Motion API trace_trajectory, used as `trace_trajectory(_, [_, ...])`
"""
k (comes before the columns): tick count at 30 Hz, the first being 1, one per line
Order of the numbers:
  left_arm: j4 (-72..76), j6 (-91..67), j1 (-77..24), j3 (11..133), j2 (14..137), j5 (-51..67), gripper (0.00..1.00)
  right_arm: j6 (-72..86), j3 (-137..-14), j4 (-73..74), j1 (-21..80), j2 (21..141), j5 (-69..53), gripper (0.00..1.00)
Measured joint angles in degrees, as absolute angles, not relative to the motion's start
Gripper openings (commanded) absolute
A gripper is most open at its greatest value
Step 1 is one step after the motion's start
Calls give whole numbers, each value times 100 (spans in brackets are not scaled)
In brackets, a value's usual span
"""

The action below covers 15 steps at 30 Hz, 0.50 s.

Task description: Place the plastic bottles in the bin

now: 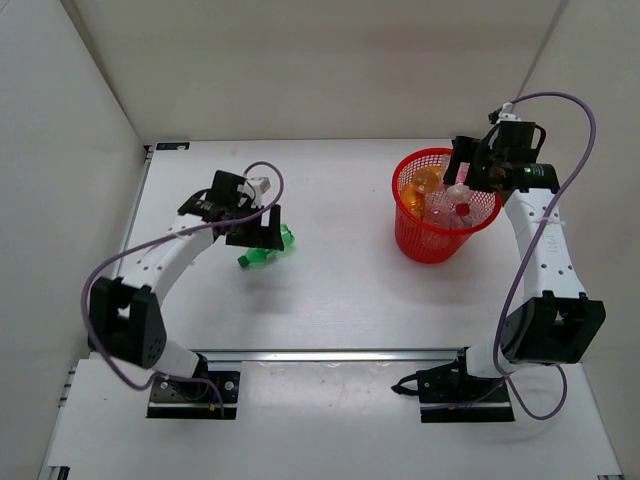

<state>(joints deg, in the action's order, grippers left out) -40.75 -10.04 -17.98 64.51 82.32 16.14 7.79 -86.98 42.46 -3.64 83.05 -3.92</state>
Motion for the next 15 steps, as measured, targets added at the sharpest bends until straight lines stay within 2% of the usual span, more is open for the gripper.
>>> trace_trajectory(8, [-4346,-25,-1686,7822,10012,1734,99,696,-8746,4219,-607,8084,-355,99])
trace_trajectory(15, [-4609,582,-1704,8191,10759,1503,99,628,-8311,4237,-1050,6901,-305,99])
